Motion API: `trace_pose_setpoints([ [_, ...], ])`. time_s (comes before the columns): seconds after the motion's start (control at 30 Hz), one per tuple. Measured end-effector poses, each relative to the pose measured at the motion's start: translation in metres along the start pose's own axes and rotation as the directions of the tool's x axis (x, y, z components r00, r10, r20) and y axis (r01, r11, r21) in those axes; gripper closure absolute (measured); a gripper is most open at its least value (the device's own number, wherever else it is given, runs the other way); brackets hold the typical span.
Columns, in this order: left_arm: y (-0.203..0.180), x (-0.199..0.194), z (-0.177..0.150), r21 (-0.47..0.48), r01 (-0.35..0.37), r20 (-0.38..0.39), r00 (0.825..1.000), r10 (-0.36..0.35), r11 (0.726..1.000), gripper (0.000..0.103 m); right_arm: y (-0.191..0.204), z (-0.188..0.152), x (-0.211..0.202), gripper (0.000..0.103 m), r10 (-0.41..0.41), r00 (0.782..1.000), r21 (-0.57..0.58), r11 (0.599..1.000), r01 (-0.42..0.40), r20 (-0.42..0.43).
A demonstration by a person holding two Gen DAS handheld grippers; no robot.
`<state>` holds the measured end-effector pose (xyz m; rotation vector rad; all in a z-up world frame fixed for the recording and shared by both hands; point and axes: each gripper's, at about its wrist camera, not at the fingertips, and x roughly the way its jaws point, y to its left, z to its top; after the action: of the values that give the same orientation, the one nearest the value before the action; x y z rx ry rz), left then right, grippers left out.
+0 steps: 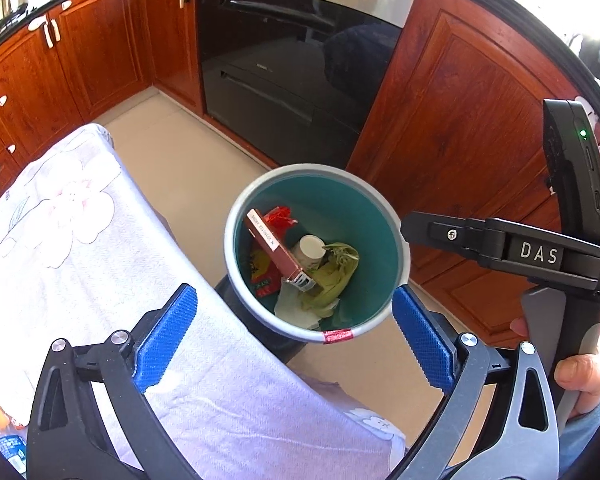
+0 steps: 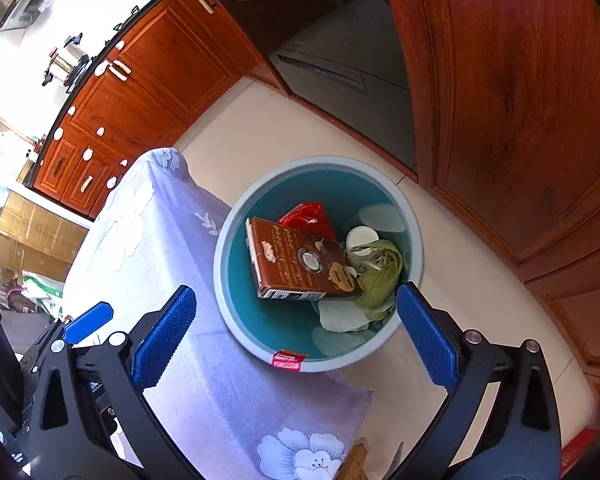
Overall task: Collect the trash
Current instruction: 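Move both grippers back over the table toward the water bottle and yogurt cup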
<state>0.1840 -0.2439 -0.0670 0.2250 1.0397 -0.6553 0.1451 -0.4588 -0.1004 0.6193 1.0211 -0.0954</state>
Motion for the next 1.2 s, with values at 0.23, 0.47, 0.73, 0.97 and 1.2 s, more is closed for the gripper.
trace_pose_setpoints([
  [0.23,0.015,-0.025,-0.013,-0.040,-0.004,0.036,0.999,0.005,0.999,0.004,0.030,-0.009,-0.012,0.007,0.000,1.000,-0.053,0.999,0.001,0.012],
  [0.47,0.040,-0.060,-0.033,-0.085,-0.034,0.072,0.997,0.040,0.996,0.004,0.072,-0.024,-0.023,0.007,0.022,1.000,-0.115,0.993,-0.019,0.019],
  [0.73,0.079,-0.101,-0.068,-0.157,-0.079,0.099,0.991,0.095,0.984,0.004,0.128,-0.052,-0.031,0.007,0.046,0.999,-0.203,0.978,-0.043,0.009],
  [0.97,0.135,-0.140,-0.111,-0.253,-0.140,0.114,0.978,0.173,0.957,0.004,0.187,-0.078,-0.022,0.007,0.076,0.997,-0.290,0.954,-0.083,-0.035],
  [1.2,0.200,-0.163,-0.163,-0.374,-0.207,0.082,0.964,0.254,0.904,0.004,0.246,-0.109,-0.001,0.007,0.092,0.991,-0.376,0.919,-0.123,-0.098],
])
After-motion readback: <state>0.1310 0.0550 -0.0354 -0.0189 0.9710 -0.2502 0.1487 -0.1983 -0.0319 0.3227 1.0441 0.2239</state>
